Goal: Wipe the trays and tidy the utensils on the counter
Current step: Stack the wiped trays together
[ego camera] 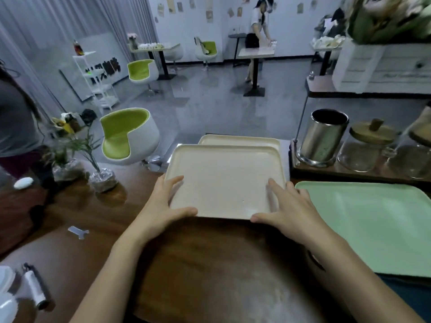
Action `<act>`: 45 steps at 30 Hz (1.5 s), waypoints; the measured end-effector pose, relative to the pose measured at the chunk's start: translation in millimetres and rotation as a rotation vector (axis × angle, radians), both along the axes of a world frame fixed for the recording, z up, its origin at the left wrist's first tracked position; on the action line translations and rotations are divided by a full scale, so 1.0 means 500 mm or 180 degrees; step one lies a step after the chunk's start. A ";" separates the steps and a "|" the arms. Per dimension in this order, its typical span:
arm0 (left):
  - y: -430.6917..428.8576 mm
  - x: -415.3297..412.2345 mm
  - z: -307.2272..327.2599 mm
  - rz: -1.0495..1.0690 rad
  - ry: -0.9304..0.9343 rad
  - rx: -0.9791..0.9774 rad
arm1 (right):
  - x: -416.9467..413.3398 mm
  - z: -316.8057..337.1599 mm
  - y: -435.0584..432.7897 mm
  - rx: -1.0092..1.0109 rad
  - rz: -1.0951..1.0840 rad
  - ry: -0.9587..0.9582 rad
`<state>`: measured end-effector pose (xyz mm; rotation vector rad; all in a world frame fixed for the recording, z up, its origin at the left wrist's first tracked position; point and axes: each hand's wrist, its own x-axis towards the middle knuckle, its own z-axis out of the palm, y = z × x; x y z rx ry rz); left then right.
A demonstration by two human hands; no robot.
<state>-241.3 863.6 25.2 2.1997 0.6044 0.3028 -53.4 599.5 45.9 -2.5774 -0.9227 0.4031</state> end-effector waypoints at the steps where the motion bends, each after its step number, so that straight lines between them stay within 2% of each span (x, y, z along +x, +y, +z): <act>1: 0.027 0.037 0.001 -0.0037 0.0008 0.0033 | 0.026 -0.003 0.026 -0.0039 -0.0075 -0.0034; 7: 0.150 0.220 -0.021 -0.0315 0.0205 0.0149 | 0.155 -0.024 0.131 -0.0102 -0.0488 -0.0078; 13: 0.191 0.298 -0.043 -0.0412 0.0339 0.0047 | 0.215 -0.054 0.181 -0.0241 -0.0720 -0.0133; 21: 0.201 0.313 -0.090 -0.0517 0.0401 0.0064 | 0.220 -0.086 0.196 -0.0554 -0.0870 -0.0235; 34: 0.207 0.312 -0.108 -0.0374 0.0759 0.0505 | 0.198 -0.104 0.207 -0.0591 -0.0806 -0.0279; 37: 0.202 0.306 -0.102 -0.0378 0.0840 0.0721 | 0.191 -0.093 0.176 -0.0264 -0.0628 -0.0033; 41: 0.127 0.289 -0.094 -0.0304 0.0742 0.1624 | 0.157 -0.068 0.062 0.0284 -0.0487 0.0060; 45: -0.067 0.282 -0.087 -0.0801 0.0375 0.1590 | 0.132 -0.059 -0.070 0.0673 -0.0690 -0.0180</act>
